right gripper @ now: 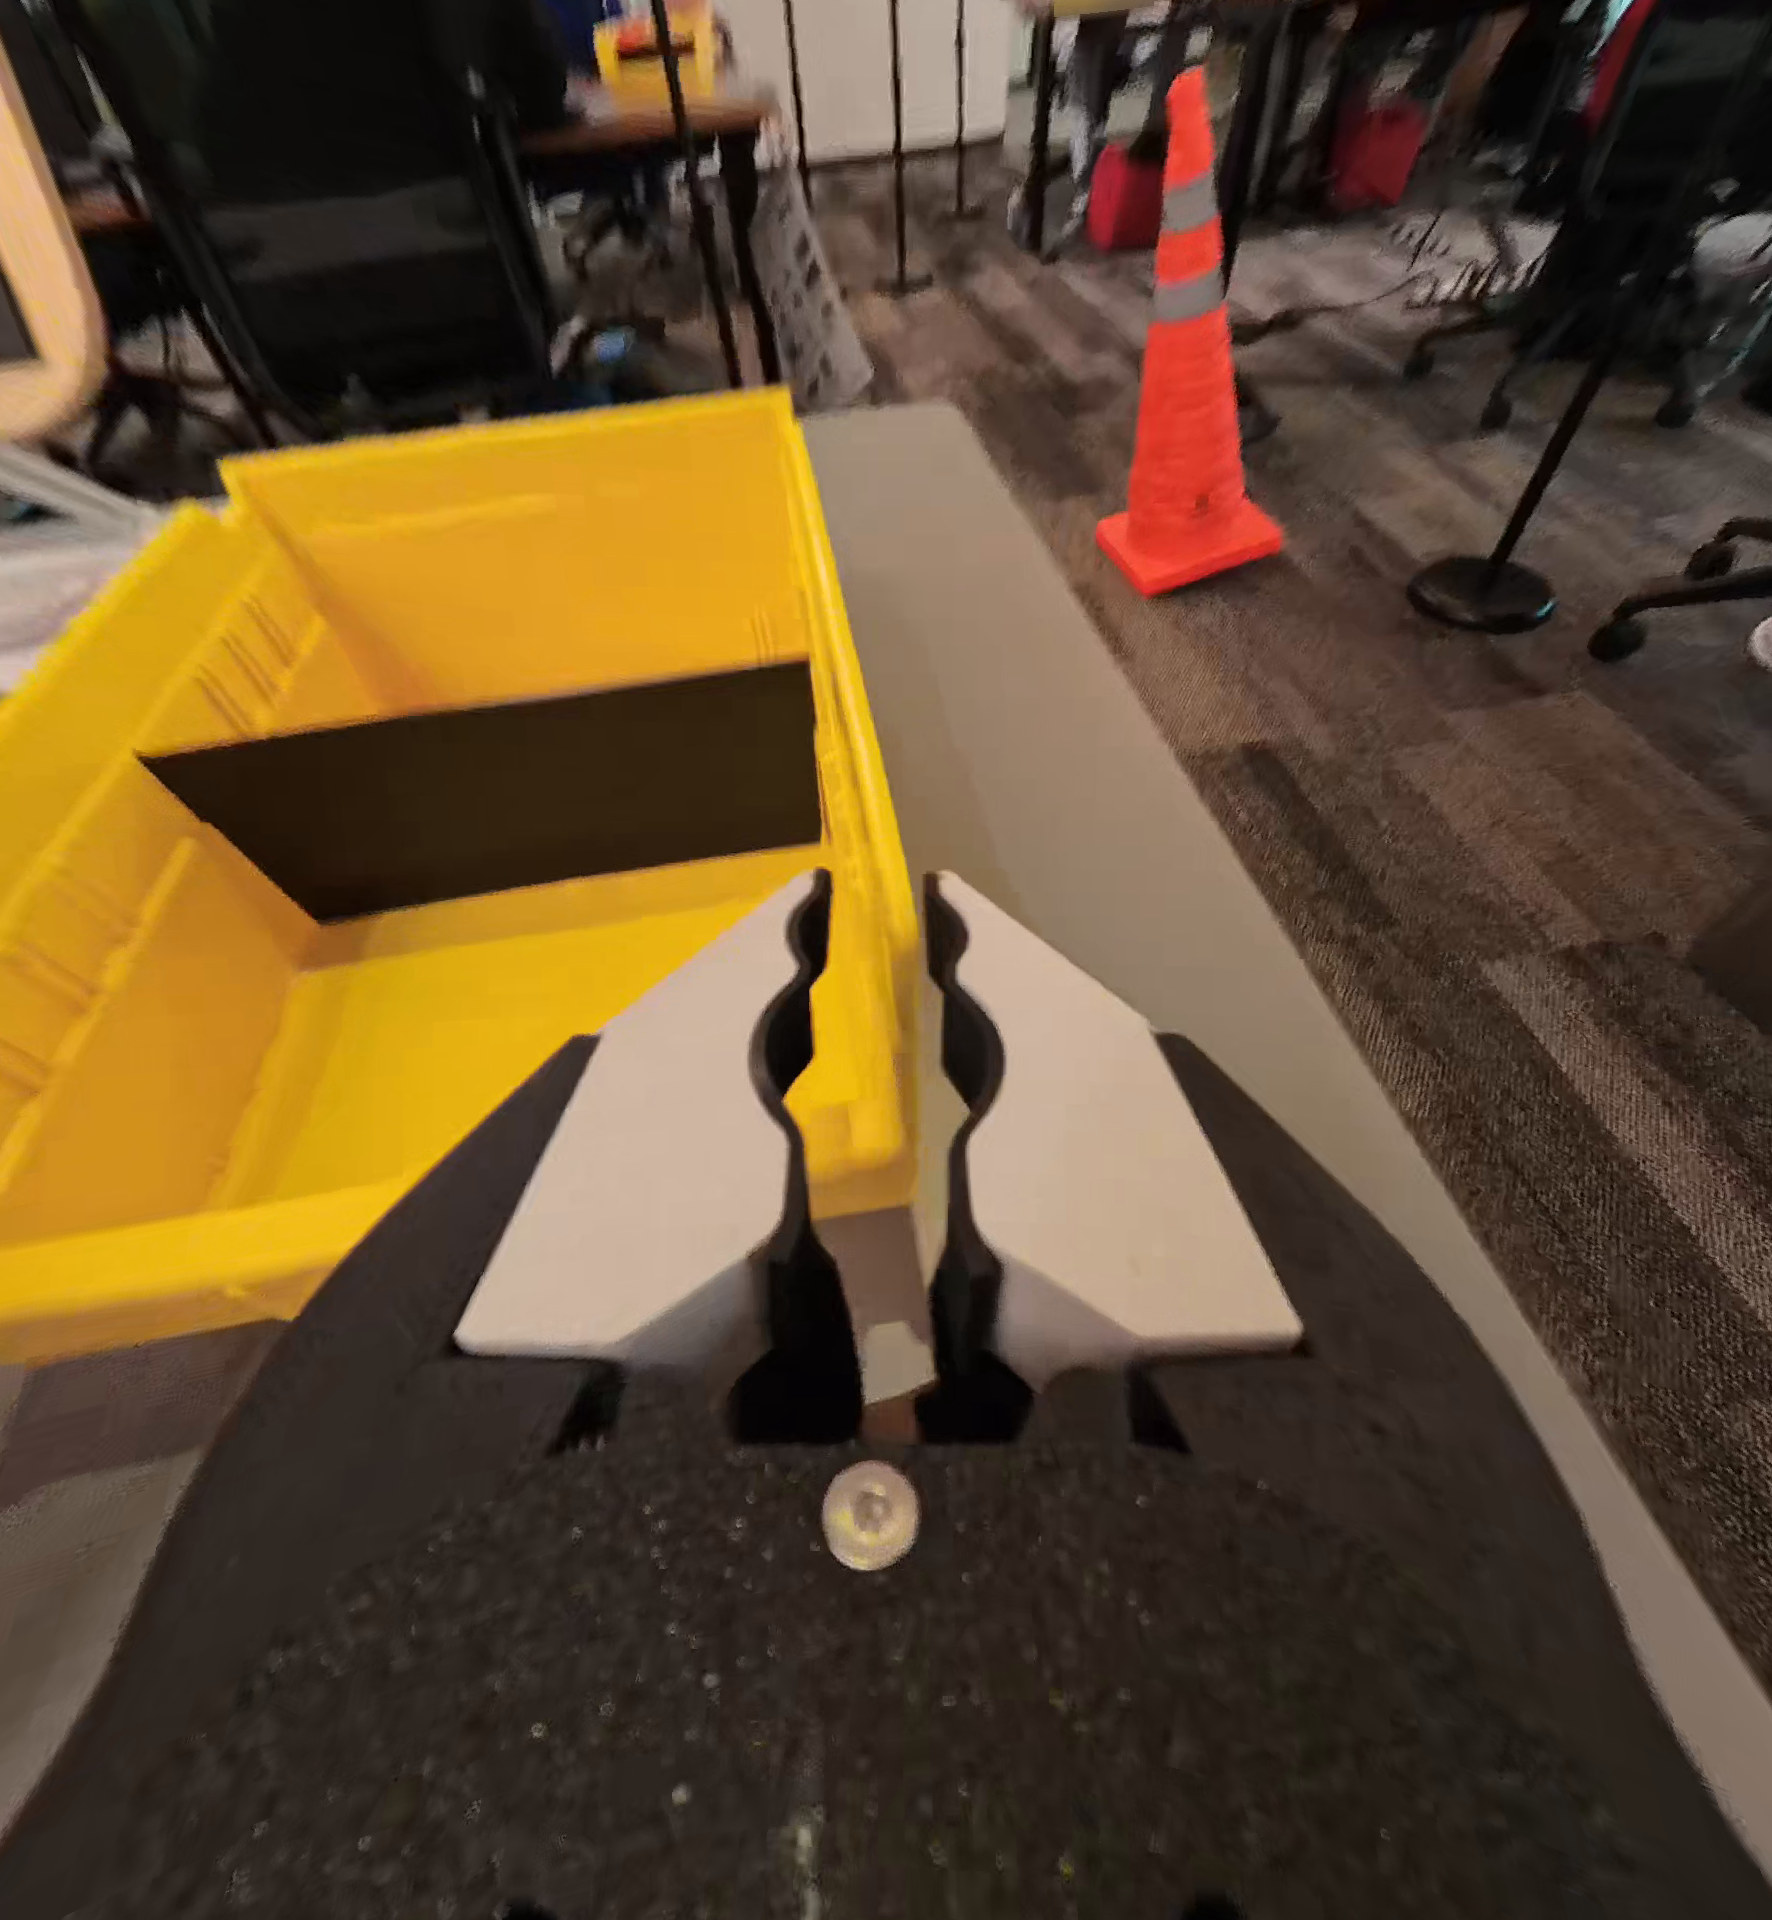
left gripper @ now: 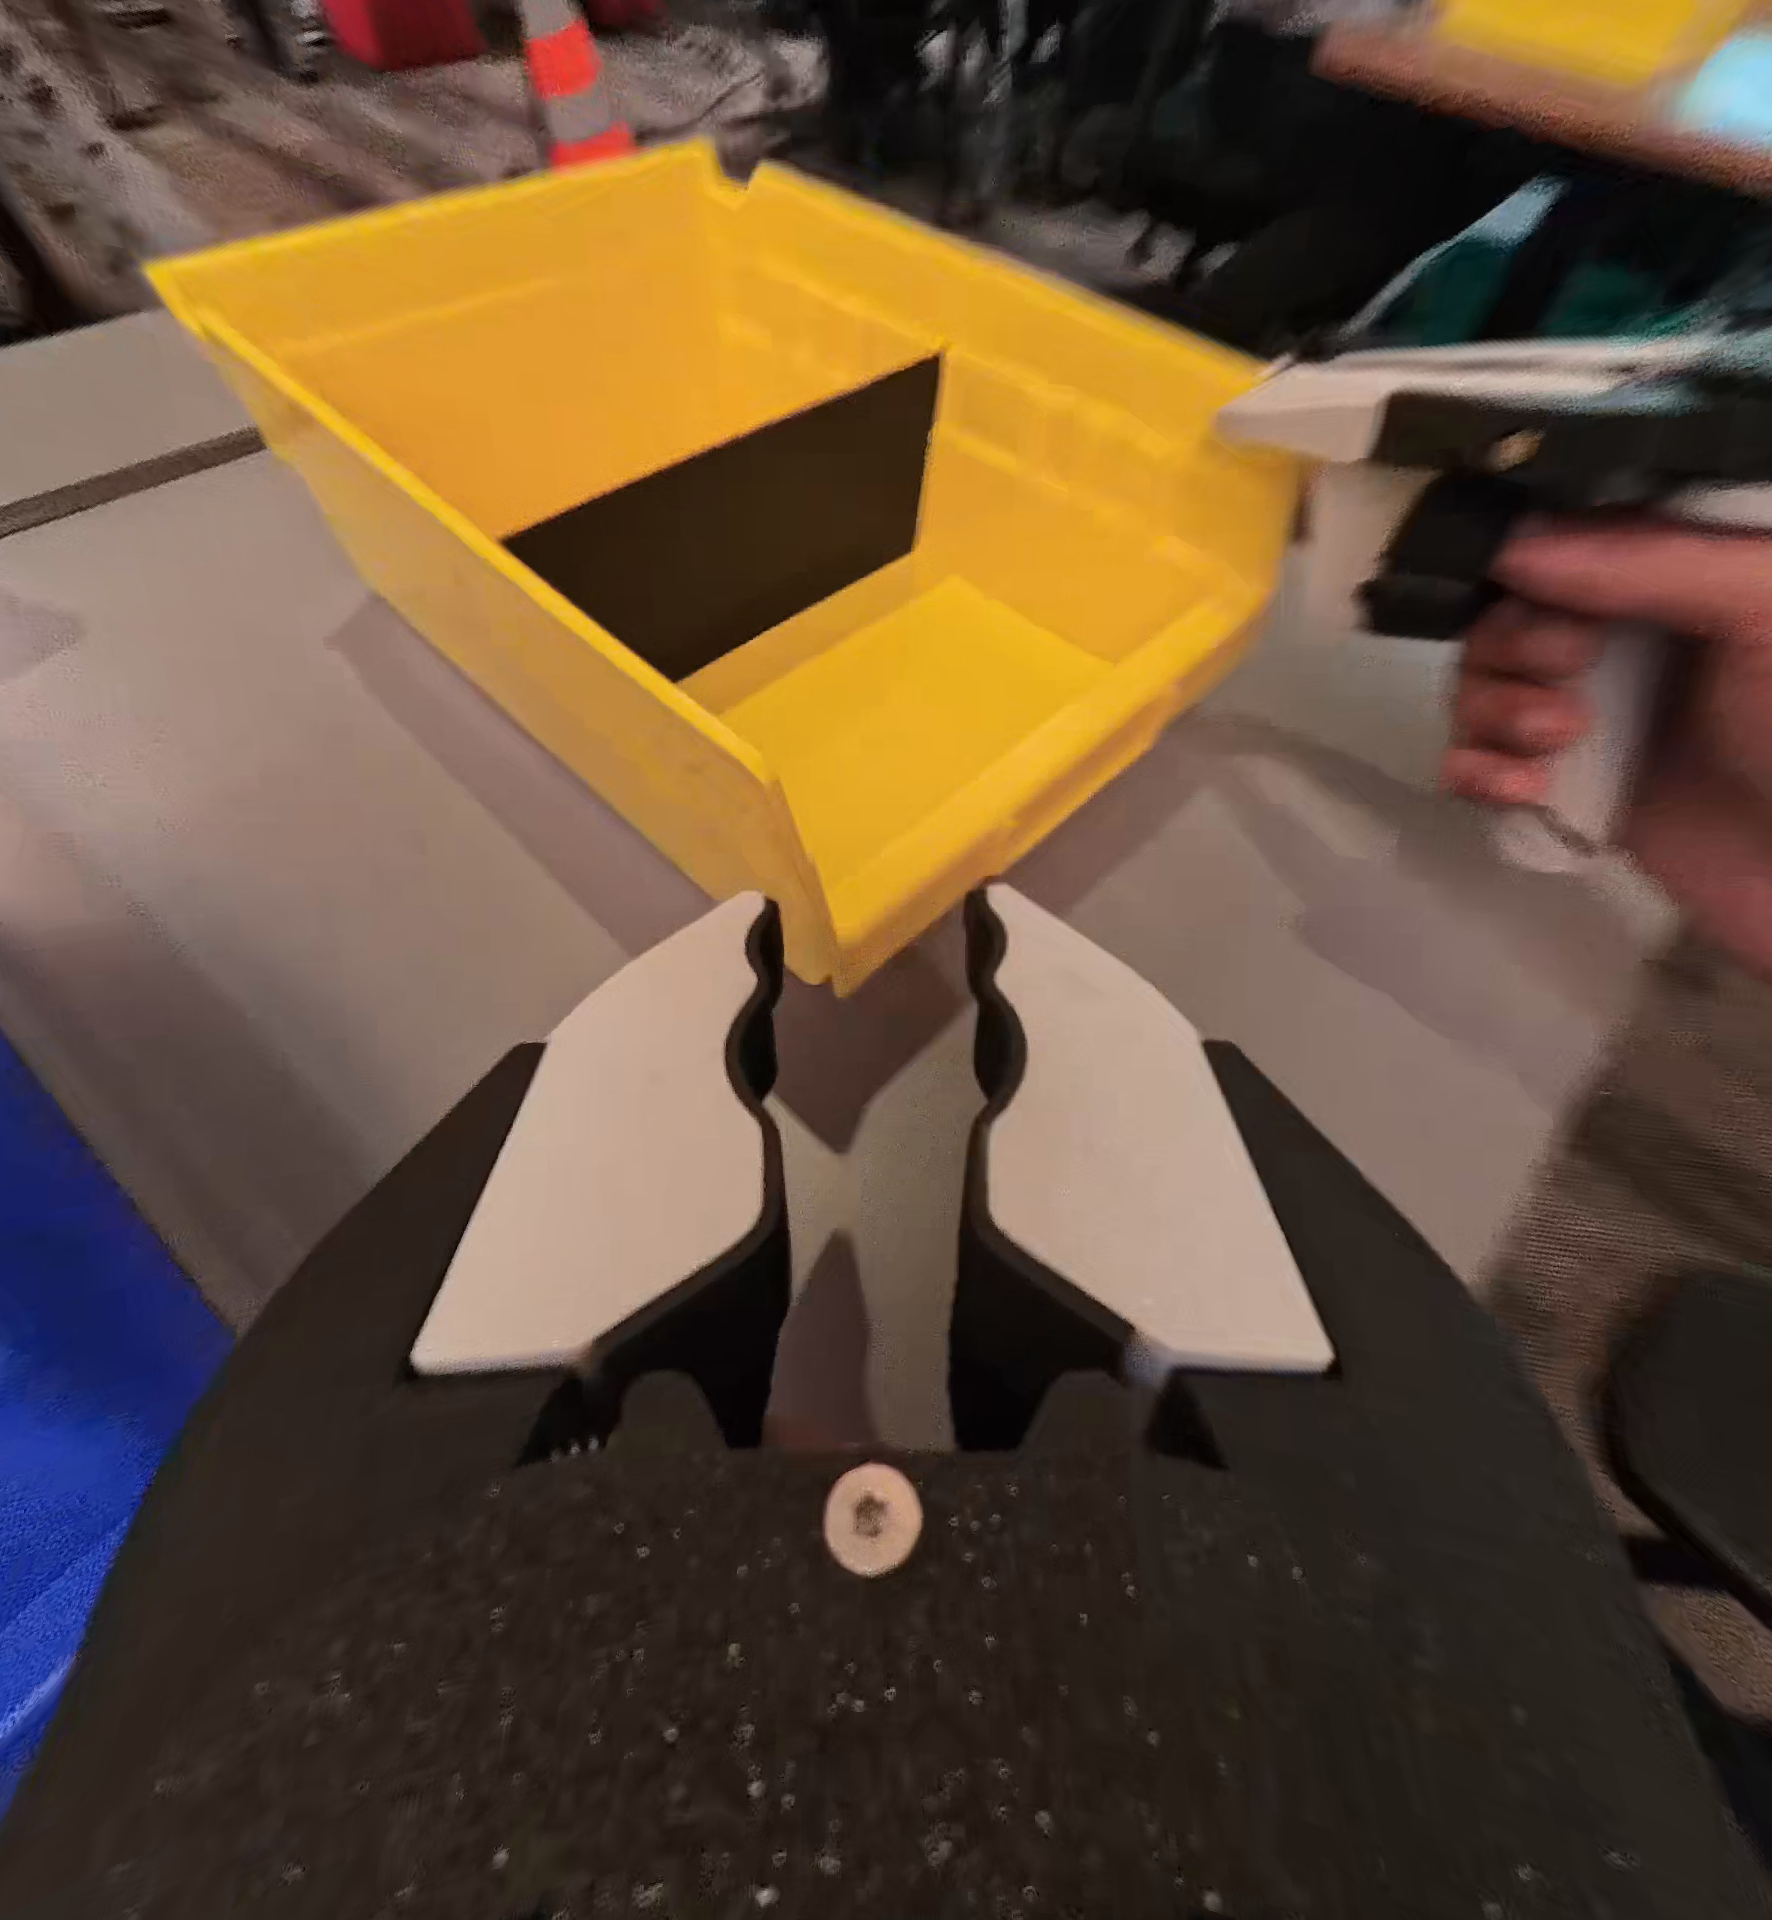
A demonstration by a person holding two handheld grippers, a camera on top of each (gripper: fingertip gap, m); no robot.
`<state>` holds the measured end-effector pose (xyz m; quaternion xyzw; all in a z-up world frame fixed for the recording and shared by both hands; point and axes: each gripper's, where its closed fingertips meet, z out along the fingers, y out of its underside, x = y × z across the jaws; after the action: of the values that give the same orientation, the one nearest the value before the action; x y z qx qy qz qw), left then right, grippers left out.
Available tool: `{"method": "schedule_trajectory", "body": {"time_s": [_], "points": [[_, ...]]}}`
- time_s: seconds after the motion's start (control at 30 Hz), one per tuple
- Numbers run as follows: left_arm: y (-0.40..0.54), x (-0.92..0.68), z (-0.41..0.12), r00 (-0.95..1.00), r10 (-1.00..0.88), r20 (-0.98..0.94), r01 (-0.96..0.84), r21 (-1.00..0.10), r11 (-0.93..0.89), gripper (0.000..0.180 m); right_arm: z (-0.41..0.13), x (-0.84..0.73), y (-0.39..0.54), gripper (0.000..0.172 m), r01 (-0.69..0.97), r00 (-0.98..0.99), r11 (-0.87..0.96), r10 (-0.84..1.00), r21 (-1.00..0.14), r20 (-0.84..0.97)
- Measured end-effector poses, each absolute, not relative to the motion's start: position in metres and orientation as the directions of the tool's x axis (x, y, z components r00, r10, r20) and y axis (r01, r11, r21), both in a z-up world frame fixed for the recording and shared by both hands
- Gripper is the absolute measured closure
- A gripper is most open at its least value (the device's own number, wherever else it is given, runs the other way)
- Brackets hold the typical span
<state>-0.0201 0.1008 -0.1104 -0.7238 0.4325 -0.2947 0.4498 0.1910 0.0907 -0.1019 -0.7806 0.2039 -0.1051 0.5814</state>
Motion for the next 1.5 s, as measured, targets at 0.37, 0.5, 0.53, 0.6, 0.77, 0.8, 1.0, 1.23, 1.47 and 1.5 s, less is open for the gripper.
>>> {"method": "schedule_trajectory", "body": {"time_s": [0.37, 0.5, 0.53, 0.6, 0.77, 0.8, 1.0, 1.23, 1.47, 1.5], "points": [[0.201, -0.330, -0.050, 0.881, -0.469, 0.069, -0.034, -0.978, -0.207, 0.131, -0.026, -0.106, 0.148, 0.124, -0.046, 0.990, -0.047, 0.132, -0.998, -0.052], [0.221, -0.341, -0.109, 0.882, -0.471, -0.017, -0.183, -0.933, -0.309, 0.122, -0.106, -0.153, 0.183, 0.119, -0.142, 0.987, -0.247, 0.037, -0.958, -0.156], [0.222, -0.336, -0.124, 0.865, -0.502, 0.002, -0.209, -0.908, -0.364, 0.123, -0.120, -0.152, 0.190, 0.120, -0.156, 0.987, -0.281, -0.013, -0.947, -0.159], [0.225, -0.323, -0.136, 0.825, -0.559, 0.077, -0.202, -0.885, -0.420, 0.153, -0.134, -0.147, 0.200, 0.150, -0.179, 0.983, -0.290, -0.091, -0.940, -0.159], [0.243, -0.336, -0.129, 0.849, -0.528, -0.030, -0.261, -0.892, -0.370, 0.175, -0.126, -0.149, 0.204, 0.169, -0.142, 0.970, -0.268, -0.230, -0.953, -0.080], [0.246, -0.345, -0.125, 0.862, -0.506, -0.038, -0.254, -0.895, -0.366, 0.175, -0.123, -0.160, 0.207, 0.170, -0.138, 0.969, -0.280, -0.238, -0.950, -0.071], [0.283, -0.450, -0.102, 0.907, -0.415, -0.069, -0.213, -0.925, -0.314, 0.176, -0.102, -0.267, 0.246, 0.169, -0.067, 0.989, -0.265, -0.144, -0.962, -0.030], [0.326, -0.555, -0.116, 0.924, -0.382, -0.003, -0.141, -0.931, -0.336, 0.177, -0.123, -0.368, 0.286, 0.168, -0.007, 0.994, -0.282, -0.104, -0.959, 0.023], [0.331, -0.571, -0.123, 0.924, -0.340, 0.178, 0.040, -0.926, -0.377, 0.159, -0.118, -0.382, 0.271, 0.160, -0.055, 0.991, -0.238, 0.106, -0.970, -0.082], [0.330, -0.577, -0.117, 0.936, -0.307, 0.174, 0.053, -0.930, -0.363, 0.152, -0.116, -0.381, 0.261, 0.158, -0.062, 0.980, -0.257, 0.169, -0.965, -0.108]]}}
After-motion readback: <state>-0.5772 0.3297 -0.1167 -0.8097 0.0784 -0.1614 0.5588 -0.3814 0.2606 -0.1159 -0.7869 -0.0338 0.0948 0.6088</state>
